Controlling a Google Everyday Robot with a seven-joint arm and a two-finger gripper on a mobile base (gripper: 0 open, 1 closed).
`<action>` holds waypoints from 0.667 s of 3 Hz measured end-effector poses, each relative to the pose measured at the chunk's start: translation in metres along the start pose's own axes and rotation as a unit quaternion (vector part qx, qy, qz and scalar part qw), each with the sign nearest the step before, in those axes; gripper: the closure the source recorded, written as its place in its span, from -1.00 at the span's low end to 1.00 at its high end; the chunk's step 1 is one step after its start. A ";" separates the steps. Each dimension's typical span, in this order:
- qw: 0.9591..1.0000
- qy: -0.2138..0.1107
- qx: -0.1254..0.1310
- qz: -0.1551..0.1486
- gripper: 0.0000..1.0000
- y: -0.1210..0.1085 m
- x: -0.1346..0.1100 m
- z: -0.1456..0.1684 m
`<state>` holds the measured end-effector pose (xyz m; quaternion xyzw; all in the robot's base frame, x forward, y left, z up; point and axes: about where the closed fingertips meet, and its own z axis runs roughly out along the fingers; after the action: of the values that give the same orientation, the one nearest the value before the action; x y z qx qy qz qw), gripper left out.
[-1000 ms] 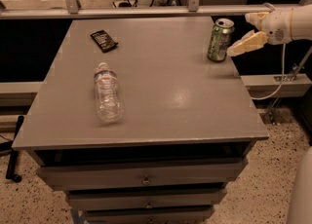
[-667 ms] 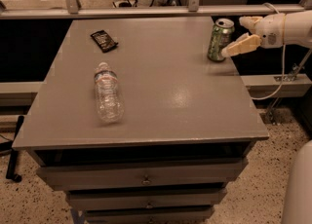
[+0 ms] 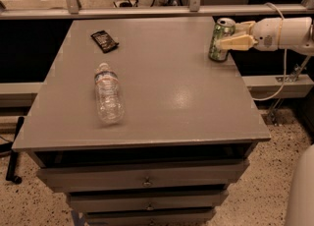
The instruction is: Pick green can
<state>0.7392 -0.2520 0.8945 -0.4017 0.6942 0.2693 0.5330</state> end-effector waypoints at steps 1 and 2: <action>1.000 -0.023 -0.017 0.009 0.22 0.013 -0.011 0.003; 0.998 -0.044 -0.042 0.013 0.72 0.032 -0.028 0.001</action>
Offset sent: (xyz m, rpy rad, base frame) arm -0.0488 0.0336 0.0445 0.1450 -0.0116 0.1235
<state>0.7155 -0.2267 0.9188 -0.4024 0.6633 0.3222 0.5425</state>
